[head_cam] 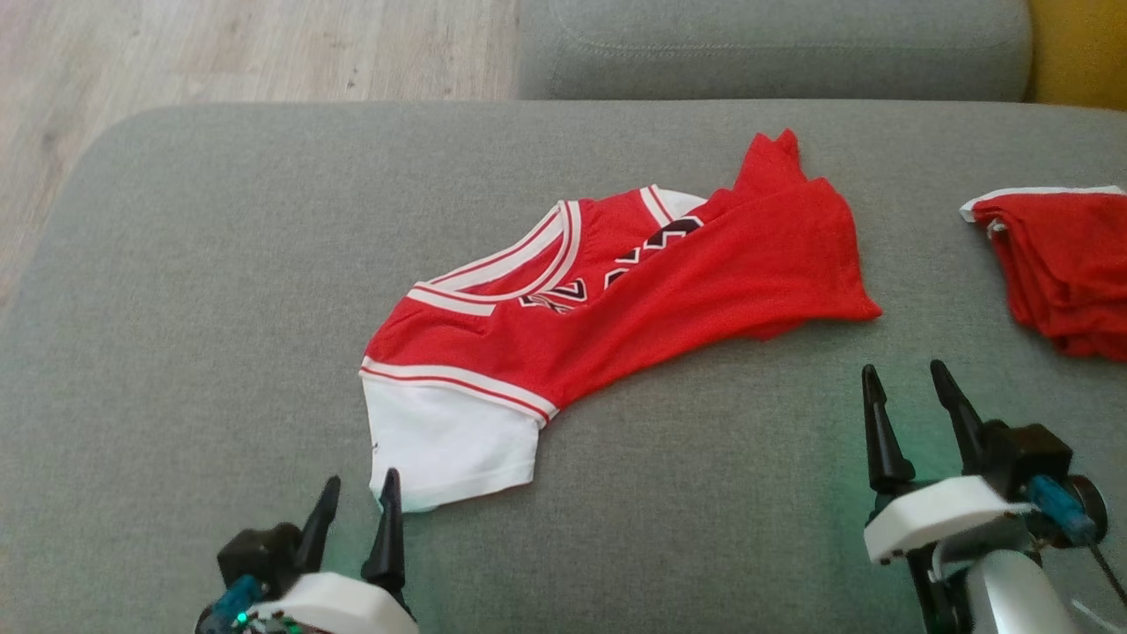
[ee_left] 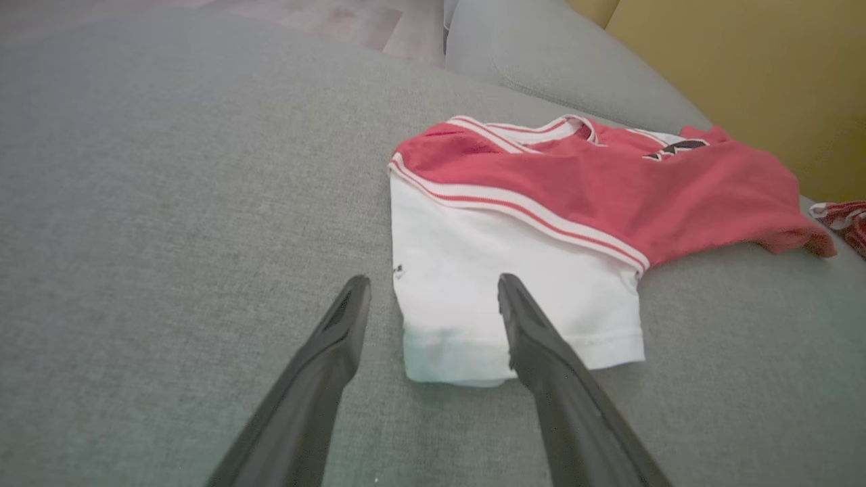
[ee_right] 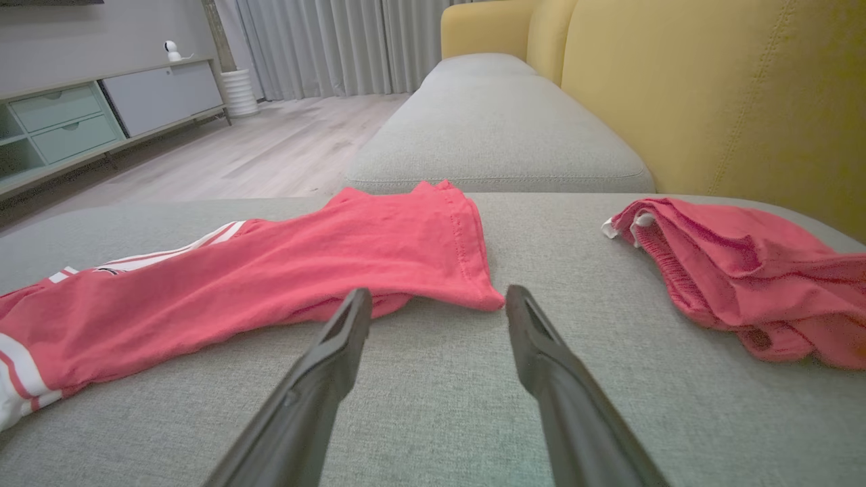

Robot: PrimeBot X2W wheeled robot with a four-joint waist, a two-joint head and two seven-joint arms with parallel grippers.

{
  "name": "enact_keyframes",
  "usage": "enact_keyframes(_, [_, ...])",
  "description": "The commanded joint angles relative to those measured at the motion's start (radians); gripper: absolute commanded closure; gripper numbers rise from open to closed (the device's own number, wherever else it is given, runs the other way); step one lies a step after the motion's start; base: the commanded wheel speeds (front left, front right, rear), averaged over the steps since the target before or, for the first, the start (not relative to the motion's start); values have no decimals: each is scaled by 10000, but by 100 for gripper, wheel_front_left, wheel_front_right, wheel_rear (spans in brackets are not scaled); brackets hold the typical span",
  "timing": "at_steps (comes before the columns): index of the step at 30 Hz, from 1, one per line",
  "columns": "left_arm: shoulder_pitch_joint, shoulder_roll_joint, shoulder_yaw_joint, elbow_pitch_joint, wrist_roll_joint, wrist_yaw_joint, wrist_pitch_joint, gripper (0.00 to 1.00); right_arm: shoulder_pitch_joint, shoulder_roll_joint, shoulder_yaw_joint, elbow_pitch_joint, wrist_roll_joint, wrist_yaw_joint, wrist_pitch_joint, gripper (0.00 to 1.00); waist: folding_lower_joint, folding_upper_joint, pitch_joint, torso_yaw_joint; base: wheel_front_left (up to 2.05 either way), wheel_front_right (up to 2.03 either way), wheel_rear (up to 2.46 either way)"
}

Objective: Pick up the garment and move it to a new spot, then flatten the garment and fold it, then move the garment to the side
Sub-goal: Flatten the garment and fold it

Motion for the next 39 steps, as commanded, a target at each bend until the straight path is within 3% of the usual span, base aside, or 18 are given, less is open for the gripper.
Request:
enact_keyframes(1, [-206, 190, 459, -407, 23, 76, -241, 0, -37, -30, 213, -381, 67, 37, -110, 0, 1, 0, -103, -64, 0, 0, 0])
enact_keyframes(13, [-179, 12, 403, -1171, 404, 285, -1183, 0, 550, -30, 204, -1046, 297, 37, 17, 0, 1, 0, -840, -345, 0, 0, 0])
enact_keyframes(39, [-89, 57, 307, -1164, 510, 549, -1363, 0, 642, -30, 827, -1162, 662, 37, 71, 0, 1, 0, -1049, -357, 0, 0, 0])
